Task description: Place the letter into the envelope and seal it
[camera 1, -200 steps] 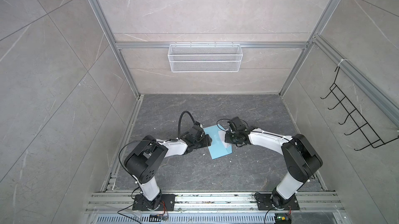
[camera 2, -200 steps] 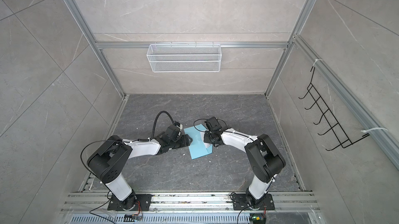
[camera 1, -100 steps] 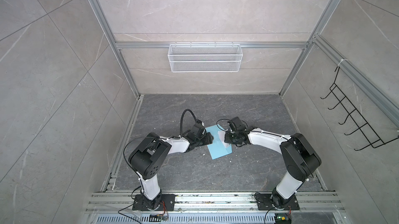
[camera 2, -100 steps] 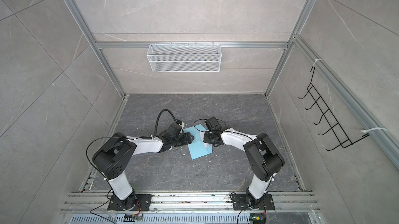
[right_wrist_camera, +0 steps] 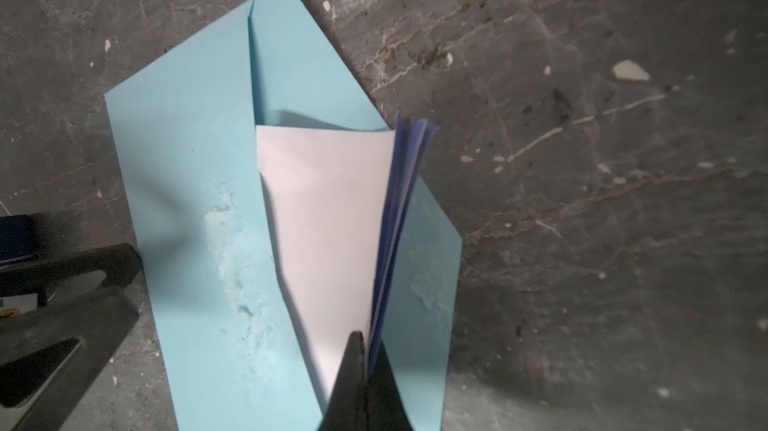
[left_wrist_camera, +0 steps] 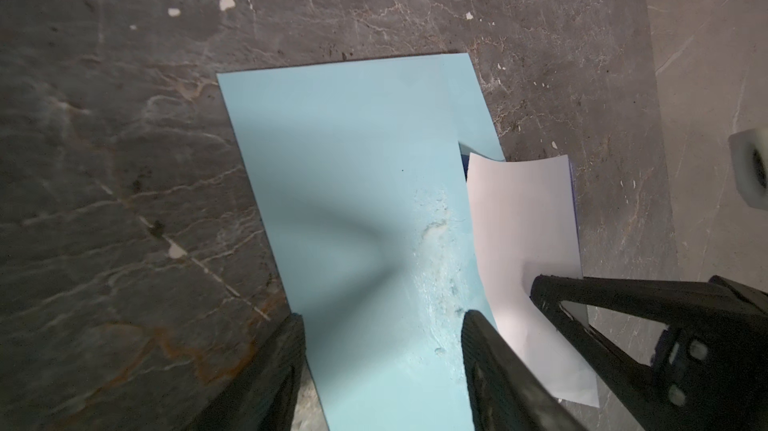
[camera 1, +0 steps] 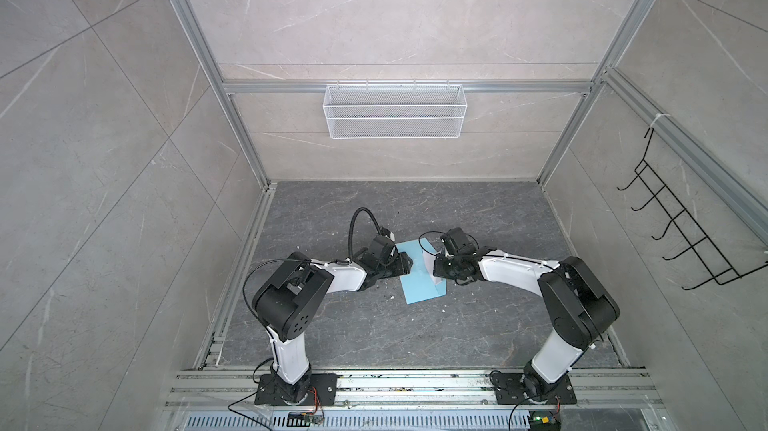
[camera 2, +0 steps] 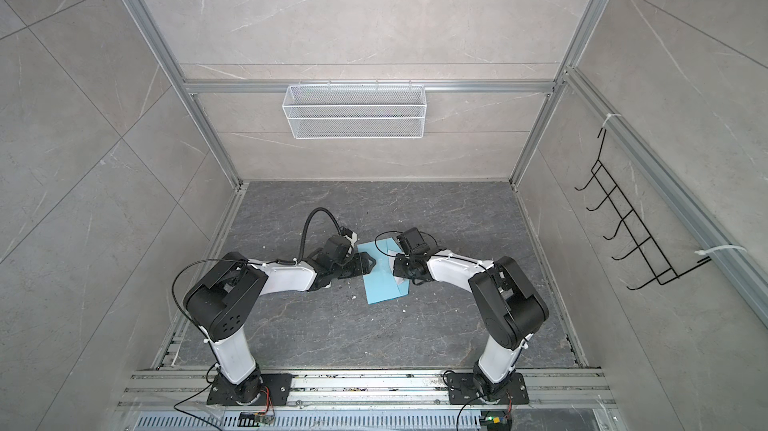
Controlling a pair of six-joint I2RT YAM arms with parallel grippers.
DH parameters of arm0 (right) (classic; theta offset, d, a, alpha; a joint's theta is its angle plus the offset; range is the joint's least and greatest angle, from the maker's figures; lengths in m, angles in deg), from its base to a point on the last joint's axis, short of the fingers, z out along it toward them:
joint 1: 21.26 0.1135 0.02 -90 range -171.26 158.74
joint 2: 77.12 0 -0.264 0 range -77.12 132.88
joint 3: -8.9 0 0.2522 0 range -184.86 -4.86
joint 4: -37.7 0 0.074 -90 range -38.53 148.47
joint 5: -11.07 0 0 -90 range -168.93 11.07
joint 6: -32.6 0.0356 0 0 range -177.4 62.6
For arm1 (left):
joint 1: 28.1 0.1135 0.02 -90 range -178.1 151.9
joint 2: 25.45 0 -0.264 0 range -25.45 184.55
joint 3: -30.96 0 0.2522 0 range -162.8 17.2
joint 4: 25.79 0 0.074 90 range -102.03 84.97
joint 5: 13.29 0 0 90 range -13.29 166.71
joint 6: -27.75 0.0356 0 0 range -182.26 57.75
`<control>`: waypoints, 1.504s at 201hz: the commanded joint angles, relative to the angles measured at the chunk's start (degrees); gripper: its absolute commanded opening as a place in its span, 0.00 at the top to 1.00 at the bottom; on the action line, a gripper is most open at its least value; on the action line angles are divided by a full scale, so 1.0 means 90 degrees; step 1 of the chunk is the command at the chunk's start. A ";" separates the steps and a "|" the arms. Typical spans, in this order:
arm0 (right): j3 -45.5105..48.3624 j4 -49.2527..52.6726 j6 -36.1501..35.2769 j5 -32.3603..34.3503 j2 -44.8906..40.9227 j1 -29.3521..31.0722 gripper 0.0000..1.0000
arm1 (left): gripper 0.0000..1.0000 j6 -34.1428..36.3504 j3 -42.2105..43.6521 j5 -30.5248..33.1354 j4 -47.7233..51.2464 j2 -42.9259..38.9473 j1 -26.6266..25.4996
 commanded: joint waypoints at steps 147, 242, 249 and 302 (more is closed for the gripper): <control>0.0406 -0.0394 -0.0071 0.0148 -0.0585 -0.0039 1.00 | 0.37 0.0117 -0.0088 -0.0119 0.0162 0.0208 0.0007; 0.0460 -0.0181 -0.0224 0.0717 -0.0843 0.0012 1.00 | 0.46 0.0080 -0.0062 -0.0397 -0.0313 -0.0016 -0.0031; 0.0445 -0.0160 -0.0264 0.0678 -0.0824 0.0009 1.00 | 0.49 0.0110 -0.0100 -0.0408 -0.0307 -0.0058 -0.0042; 0.0355 -0.0198 -0.0298 0.0382 -0.0664 0.0012 1.00 | 0.74 0.0008 -0.0436 -0.0673 -0.0247 0.0258 -0.0099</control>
